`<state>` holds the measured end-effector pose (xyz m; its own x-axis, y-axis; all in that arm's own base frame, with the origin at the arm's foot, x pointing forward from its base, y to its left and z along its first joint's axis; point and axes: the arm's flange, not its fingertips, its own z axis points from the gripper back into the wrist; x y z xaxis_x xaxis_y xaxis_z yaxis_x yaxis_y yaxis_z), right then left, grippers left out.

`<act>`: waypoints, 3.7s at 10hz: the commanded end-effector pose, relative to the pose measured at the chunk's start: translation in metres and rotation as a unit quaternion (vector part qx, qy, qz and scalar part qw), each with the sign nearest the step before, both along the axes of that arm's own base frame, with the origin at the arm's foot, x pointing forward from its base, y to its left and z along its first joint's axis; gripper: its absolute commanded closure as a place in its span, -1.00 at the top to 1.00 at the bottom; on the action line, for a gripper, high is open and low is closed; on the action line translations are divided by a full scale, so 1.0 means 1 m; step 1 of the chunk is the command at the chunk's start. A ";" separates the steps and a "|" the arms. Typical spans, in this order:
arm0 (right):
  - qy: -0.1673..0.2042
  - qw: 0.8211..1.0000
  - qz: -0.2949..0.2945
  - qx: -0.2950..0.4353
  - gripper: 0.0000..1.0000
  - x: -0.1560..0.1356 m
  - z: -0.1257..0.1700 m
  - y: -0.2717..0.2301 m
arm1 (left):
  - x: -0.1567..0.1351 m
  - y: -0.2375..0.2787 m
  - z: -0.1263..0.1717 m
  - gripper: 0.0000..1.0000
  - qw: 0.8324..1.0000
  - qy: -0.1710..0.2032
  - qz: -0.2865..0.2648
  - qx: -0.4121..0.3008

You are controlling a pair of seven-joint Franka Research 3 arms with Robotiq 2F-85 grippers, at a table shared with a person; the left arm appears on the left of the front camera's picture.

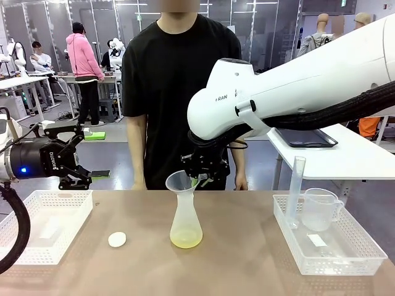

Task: Prepare the solutions needed for the experiment.
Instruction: Once the solution is in the Big flask , pick up the Plastic Funnel and place it back into the right Organizing basket.

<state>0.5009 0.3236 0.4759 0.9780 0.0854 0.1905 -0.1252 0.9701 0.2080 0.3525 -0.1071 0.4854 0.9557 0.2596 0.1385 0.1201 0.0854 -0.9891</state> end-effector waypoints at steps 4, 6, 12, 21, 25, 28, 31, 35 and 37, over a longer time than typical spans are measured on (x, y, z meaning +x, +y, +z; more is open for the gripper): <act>-0.005 1.000 -0.021 -0.017 -0.10 -0.011 0.007 -0.011 | -0.002 -0.003 0.002 1.00 1.000 0.007 0.003 -0.015; 0.006 0.999 -0.047 -0.024 -0.10 -0.021 0.012 -0.009 | -0.002 -0.003 0.002 1.00 1.000 0.007 0.003 -0.015; 0.005 0.994 -0.108 0.031 -0.10 -0.050 0.002 0.005 | -0.002 -0.003 0.002 1.00 1.000 0.007 0.003 -0.015; 0.003 0.985 -0.169 0.041 -0.39 -0.065 -0.021 0.019 | -0.002 -0.003 0.002 1.00 1.000 0.007 0.003 -0.015; -0.004 0.984 -0.169 0.051 -1.00 -0.062 -0.024 0.011 | -0.002 -0.003 0.002 1.00 1.000 0.007 0.003 -0.015; -0.002 0.986 -0.159 0.056 -1.00 -0.059 -0.016 0.010 | -0.002 -0.003 0.002 1.00 1.000 0.007 0.003 -0.015; 0.006 0.986 -0.155 0.057 -1.00 -0.057 0.000 0.010 | -0.002 -0.003 0.002 1.00 1.000 0.007 0.003 -0.015; -0.006 0.987 -0.154 0.037 -1.00 -0.052 0.007 0.012 | -0.002 -0.003 0.002 1.00 1.000 0.007 0.003 -0.015; 0.006 0.986 -0.160 0.045 -1.00 -0.055 0.004 0.013 | -0.002 -0.003 0.002 1.00 1.000 0.007 0.003 -0.015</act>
<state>0.4482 0.3381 0.4818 0.9609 -0.2135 0.1765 0.1540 0.9413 0.3005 0.3525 -0.1071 0.4854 0.9558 0.2595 0.1384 0.1200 0.0854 -0.9891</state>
